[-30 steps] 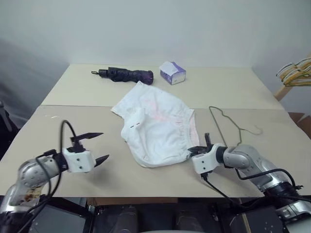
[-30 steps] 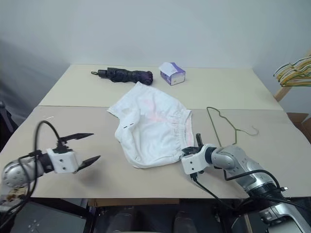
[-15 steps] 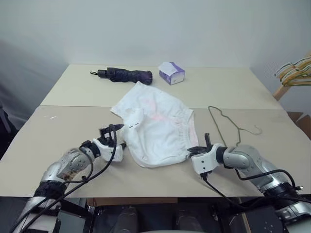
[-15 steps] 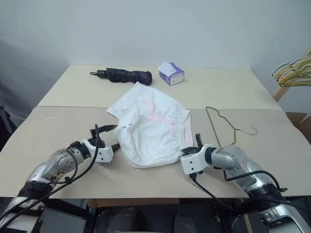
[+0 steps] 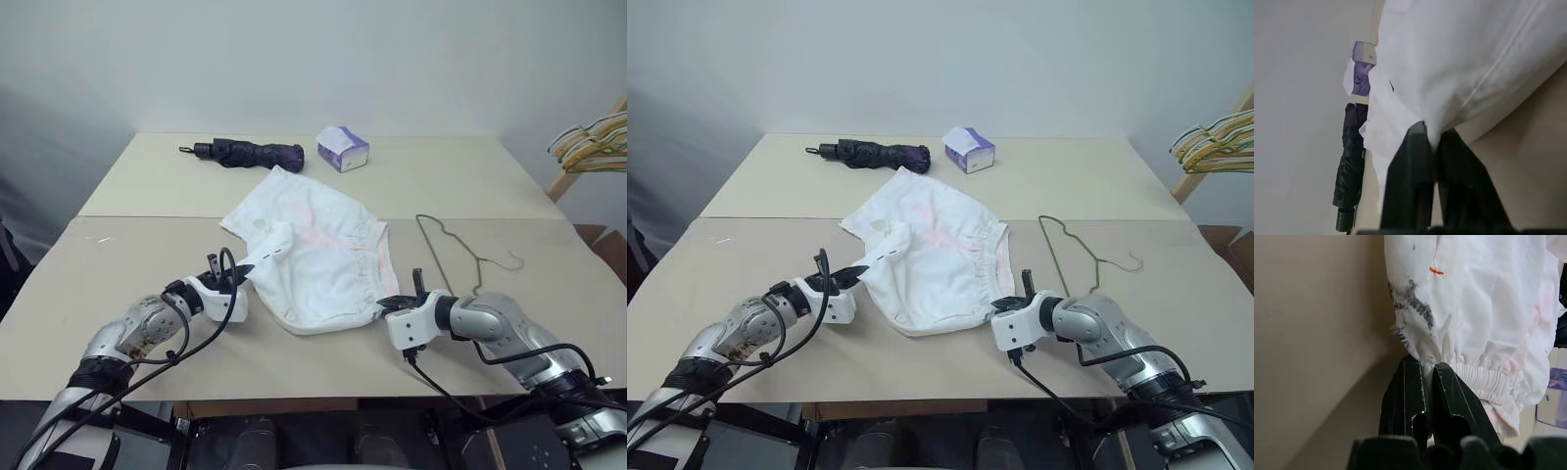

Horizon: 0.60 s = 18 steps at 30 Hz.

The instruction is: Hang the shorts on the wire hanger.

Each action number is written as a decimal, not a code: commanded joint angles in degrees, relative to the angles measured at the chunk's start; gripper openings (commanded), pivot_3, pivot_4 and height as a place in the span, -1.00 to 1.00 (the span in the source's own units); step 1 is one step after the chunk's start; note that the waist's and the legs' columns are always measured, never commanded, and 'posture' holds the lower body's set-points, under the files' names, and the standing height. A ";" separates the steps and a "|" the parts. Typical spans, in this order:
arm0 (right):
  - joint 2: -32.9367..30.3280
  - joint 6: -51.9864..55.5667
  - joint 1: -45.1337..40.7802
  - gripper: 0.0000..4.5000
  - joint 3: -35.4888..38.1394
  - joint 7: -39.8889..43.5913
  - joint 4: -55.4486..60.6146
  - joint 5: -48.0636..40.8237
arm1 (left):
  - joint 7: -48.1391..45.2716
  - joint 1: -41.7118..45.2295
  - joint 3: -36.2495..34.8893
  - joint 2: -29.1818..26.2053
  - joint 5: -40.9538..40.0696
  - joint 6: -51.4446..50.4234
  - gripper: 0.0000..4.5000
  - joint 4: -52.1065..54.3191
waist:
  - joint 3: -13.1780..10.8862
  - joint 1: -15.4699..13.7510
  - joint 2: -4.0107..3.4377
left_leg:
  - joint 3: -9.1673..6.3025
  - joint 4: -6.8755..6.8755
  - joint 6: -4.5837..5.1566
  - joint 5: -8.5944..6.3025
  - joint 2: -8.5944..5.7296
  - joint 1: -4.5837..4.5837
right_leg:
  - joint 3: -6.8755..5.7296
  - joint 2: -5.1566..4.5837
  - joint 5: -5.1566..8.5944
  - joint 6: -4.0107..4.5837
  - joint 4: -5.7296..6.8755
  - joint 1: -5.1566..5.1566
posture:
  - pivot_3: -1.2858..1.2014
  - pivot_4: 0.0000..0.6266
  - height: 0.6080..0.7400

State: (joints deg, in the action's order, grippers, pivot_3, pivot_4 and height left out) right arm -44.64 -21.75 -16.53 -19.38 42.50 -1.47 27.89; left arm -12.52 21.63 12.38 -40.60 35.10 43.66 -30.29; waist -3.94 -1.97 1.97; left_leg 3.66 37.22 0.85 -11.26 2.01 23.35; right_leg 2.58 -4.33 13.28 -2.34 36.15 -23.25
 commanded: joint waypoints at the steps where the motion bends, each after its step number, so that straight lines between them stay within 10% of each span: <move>1: -0.32 -0.18 -1.04 -1.00 1.67 -0.02 1.05 -1.52 | -0.22 -0.37 -0.63 -2.29 -1.40 0.44 -0.99 1.96 | 0.00 -0.01 0.00 | 0.00 0.00 0.00 0.00 0.00 -0.01 | 0.00 0.00 0.00 0.00 0.00 0.00 | 0.10 -0.85 1.00; 18: -9.37 -0.78 2.51 -1.00 3.37 12.50 7.05 -15.48 | -41.32 -25.43 -6.10 -37.25 -38.61 -7.26 -0.99 32.34 | -0.10 1.22 -0.08 | 0.10 -0.11 -0.01 -0.01 0.31 -0.04 | -0.02 -0.07 0.31 0.43 -0.04 0.00 | 0.09 -0.80 1.00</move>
State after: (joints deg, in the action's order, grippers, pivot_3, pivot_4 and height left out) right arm -51.73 -23.47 -14.17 -19.12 52.29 4.02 15.55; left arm -50.97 -3.05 9.10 -75.68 -0.24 38.23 0.51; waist -4.04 -0.75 1.89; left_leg 3.82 37.11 0.84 -11.27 2.38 23.30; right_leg 2.55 -4.40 13.66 -2.02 36.11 -23.25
